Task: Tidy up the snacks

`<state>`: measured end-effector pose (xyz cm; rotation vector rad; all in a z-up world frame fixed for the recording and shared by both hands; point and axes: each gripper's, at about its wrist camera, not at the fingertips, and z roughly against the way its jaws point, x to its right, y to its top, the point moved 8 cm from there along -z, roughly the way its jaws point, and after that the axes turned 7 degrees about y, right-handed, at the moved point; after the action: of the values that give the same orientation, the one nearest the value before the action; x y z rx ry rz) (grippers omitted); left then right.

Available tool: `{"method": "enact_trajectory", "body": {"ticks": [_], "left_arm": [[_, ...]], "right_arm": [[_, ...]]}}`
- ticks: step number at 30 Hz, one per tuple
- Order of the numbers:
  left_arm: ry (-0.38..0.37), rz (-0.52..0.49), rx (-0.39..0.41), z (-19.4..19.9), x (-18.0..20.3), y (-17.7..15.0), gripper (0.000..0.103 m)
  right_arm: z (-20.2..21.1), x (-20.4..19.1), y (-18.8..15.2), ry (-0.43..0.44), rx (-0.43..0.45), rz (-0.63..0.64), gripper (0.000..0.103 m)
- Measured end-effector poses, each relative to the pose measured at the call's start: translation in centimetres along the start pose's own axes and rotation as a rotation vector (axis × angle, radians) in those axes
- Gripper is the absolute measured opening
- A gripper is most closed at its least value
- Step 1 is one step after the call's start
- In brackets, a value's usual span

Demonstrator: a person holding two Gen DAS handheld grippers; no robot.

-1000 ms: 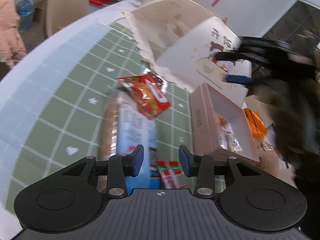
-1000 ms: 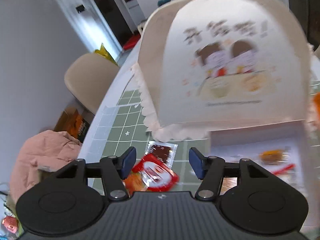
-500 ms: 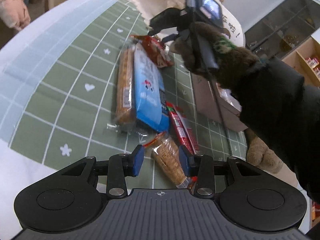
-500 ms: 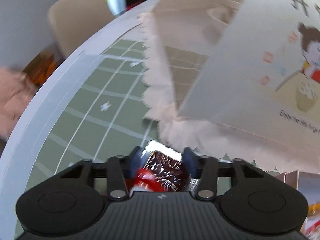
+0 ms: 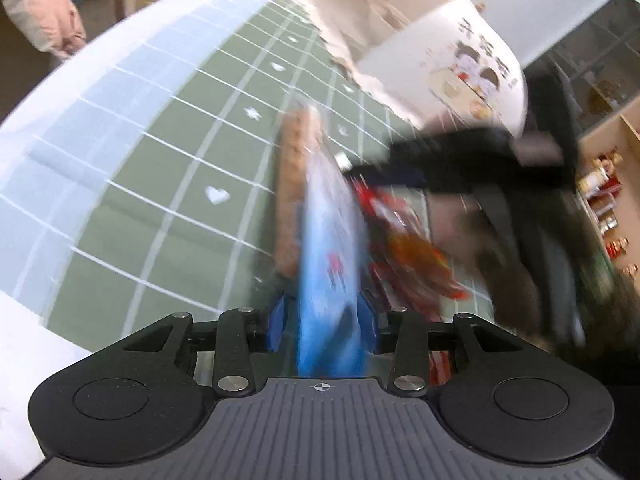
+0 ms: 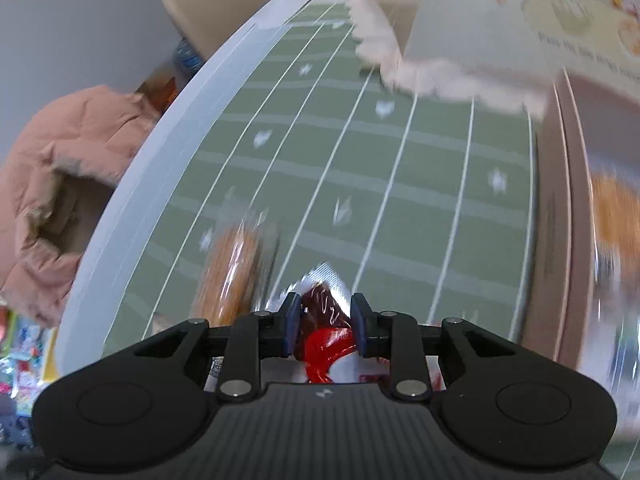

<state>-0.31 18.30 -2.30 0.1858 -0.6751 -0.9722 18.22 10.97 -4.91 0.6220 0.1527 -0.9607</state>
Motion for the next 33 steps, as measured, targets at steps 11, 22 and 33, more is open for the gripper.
{"method": "enact_trajectory", "body": {"ticks": [11,22,33], "left_arm": [[-0.101,-0.127,-0.019,2.6,3.3,0.6,0.042],[-0.202,-0.378,-0.251,0.6,8.7,-7.0,0.042],[-0.060,-0.404,-0.224,0.1,5.9,-5.6,0.032]], "right_arm": [[10.3,3.1,-6.8,-0.195,0.149,0.136,0.044],[9.5,8.6,-5.5,-0.230,0.199,-0.070,0.044],[6.5,4.9,-8.5,-0.130,0.097,-0.004,0.054]]}}
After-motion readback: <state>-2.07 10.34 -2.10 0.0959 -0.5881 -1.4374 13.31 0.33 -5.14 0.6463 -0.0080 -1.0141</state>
